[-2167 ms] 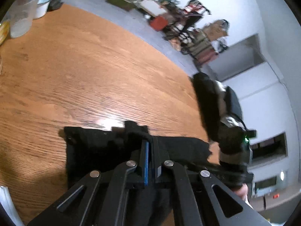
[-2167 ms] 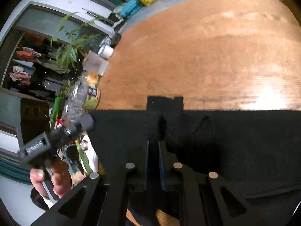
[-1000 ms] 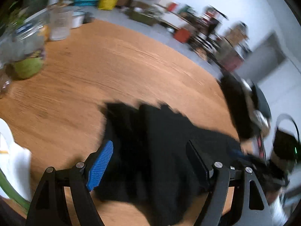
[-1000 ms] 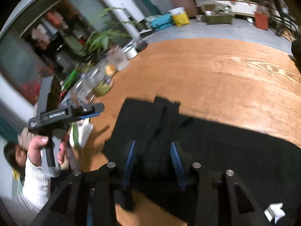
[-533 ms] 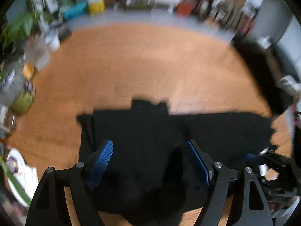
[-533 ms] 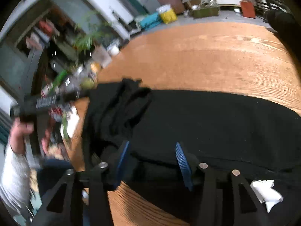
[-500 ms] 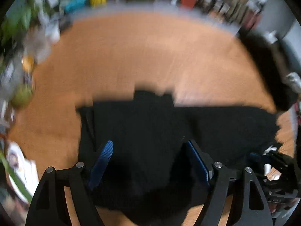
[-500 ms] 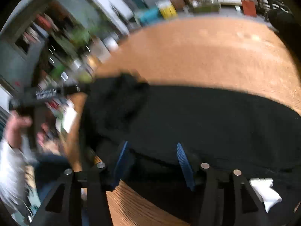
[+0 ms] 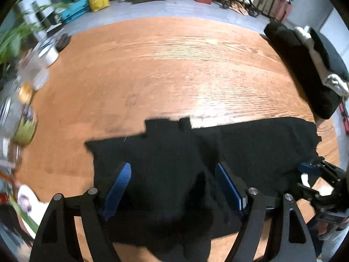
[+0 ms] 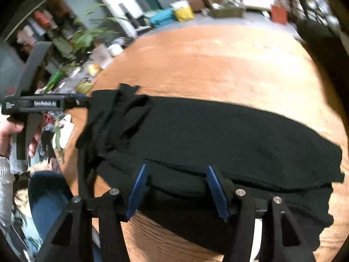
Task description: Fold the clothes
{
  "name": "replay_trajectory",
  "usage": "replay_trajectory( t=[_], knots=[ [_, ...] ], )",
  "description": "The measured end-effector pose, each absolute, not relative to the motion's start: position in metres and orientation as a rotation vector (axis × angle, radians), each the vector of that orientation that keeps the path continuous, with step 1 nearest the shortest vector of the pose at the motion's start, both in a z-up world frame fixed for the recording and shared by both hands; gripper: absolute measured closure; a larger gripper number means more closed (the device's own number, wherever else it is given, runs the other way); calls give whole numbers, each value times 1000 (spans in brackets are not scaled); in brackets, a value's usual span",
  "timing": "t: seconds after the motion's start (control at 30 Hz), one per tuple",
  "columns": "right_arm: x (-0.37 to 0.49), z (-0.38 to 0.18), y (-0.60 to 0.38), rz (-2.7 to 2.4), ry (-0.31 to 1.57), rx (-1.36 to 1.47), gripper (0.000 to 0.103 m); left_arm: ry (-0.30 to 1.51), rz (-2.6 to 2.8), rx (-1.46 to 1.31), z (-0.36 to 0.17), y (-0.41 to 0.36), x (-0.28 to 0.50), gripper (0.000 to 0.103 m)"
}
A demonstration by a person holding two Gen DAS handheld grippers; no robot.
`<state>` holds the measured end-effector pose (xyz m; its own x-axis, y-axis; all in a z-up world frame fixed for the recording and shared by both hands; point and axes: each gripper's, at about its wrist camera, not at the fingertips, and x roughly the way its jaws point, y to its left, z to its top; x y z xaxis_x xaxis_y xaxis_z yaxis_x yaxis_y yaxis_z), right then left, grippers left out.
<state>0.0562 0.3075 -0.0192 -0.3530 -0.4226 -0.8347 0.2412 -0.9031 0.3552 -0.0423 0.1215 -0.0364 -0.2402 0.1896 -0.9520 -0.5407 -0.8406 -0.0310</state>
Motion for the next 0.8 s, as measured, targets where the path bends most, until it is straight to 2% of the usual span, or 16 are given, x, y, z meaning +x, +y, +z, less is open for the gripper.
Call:
replay_trajectory(
  t=[0.1, 0.13, 0.17, 0.33, 0.47, 0.6, 0.7, 0.8],
  knots=[
    [52, -14, 330, -2224, -359, 1515, 38, 510, 2101, -1554, -52, 133, -45, 23],
    [53, -11, 337, -2196, -414, 1500, 30, 524, 2094, -1574, -63, 132, -44, 23],
    [54, -7, 341, -2180, -445, 1480, 28, 522, 2078, -1595, -73, 129, -40, 23],
    [48, -3, 360, -2198, -548, 1448, 28, 500, 2051, -1588, -88, 111, -9, 23],
    [41, -6, 374, -2246, -559, 1482, 28, 446, 2022, -1590, -80, 97, -2, 23],
    [36, -6, 383, -2256, -557, 1504, 27, 268, 2084, -1504, -42, 77, -5, 23],
    [46, -2, 368, -2151, -517, 1485, 27, 284, 2084, -1464, -25, 77, -3, 23],
    [50, -11, 349, -2099, -459, 1520, 27, 354, 2094, -1470, -31, 85, 0, 23]
  ],
)
